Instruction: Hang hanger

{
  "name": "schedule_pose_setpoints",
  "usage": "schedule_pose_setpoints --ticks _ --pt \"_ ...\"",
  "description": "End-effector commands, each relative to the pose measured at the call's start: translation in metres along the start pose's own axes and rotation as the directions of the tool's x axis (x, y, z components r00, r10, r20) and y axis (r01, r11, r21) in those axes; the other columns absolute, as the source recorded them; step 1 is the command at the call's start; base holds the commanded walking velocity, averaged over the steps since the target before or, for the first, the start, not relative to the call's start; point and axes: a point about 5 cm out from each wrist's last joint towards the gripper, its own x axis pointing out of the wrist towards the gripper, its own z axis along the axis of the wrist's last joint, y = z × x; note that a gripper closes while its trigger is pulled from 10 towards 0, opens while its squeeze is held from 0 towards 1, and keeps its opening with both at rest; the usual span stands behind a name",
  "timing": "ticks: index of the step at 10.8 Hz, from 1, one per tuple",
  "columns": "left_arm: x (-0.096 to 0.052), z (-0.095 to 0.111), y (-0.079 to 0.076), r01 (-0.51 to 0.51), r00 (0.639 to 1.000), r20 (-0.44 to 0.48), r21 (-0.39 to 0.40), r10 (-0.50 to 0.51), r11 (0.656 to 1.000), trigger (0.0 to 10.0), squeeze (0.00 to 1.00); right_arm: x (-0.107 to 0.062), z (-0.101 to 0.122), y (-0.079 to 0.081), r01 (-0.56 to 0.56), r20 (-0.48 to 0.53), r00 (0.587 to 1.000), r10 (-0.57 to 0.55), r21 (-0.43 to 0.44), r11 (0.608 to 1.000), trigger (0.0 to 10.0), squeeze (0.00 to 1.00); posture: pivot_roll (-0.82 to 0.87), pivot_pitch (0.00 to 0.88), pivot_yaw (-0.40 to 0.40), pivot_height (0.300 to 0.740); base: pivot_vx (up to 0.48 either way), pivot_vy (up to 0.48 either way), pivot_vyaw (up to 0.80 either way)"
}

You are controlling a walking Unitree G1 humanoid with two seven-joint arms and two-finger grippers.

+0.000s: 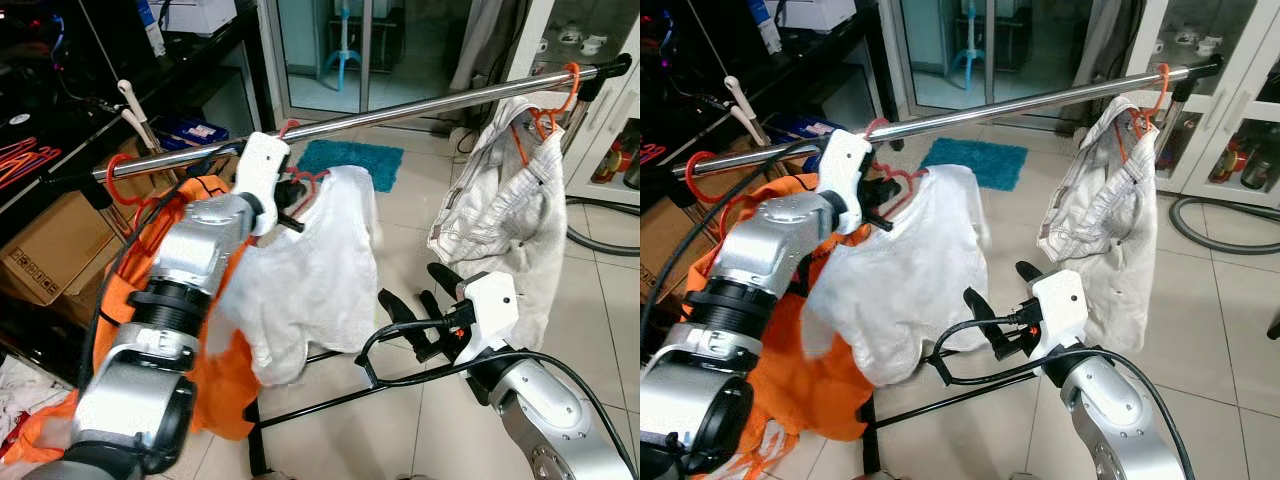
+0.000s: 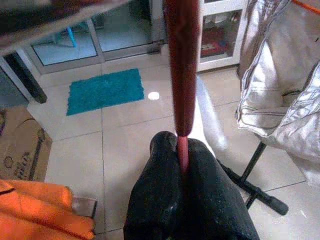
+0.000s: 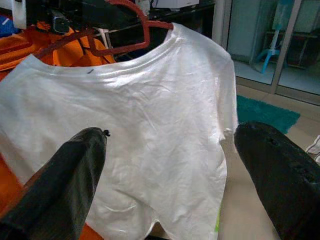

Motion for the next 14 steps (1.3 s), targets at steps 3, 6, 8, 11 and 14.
schedule_pose_setpoints --ticks 3,6,8,11,14 --pt "-0.005 -0.008 0.011 -0.004 1.000 -0.010 0.027 0.004 1.000 0.0 0.00 0.001 0.000 0.002 -0.016 0.002 1.000 0.016 -0.009 1.000 10.0 0.00 -0.09 0.010 0.116 0.740 0.000 0.000 0.00" --pt "-0.008 0.004 0.013 0.058 0.995 0.072 0.050 -0.062 0.997 0.0 0.00 0.004 0.001 0.002 -0.018 0.003 1.000 0.018 -0.018 1.000 10.0 0.00 -0.07 0.029 0.110 0.740 0.000 0.000 0.00" --pt "-0.009 0.007 0.013 0.109 0.990 0.086 0.059 -0.114 0.992 0.0 0.00 0.006 0.003 0.003 -0.017 0.011 1.000 0.017 -0.021 1.000 10.0 0.00 -0.07 0.035 0.112 0.740 0.000 0.000 0.00" --pt "-0.013 0.010 0.018 0.152 0.981 0.108 0.065 -0.159 0.986 0.0 0.00 0.007 0.003 0.002 -0.015 0.016 1.000 0.016 -0.023 1.000 10.0 0.00 -0.06 0.037 0.114 0.740 0.000 0.000 0.00" --pt "-0.016 0.015 0.016 0.221 0.961 0.153 0.074 -0.230 0.973 0.0 0.00 0.008 0.003 0.003 -0.016 0.019 1.000 0.017 -0.024 1.000 10.0 0.00 -0.06 0.037 0.116 0.740 0.000 0.000 0.00"
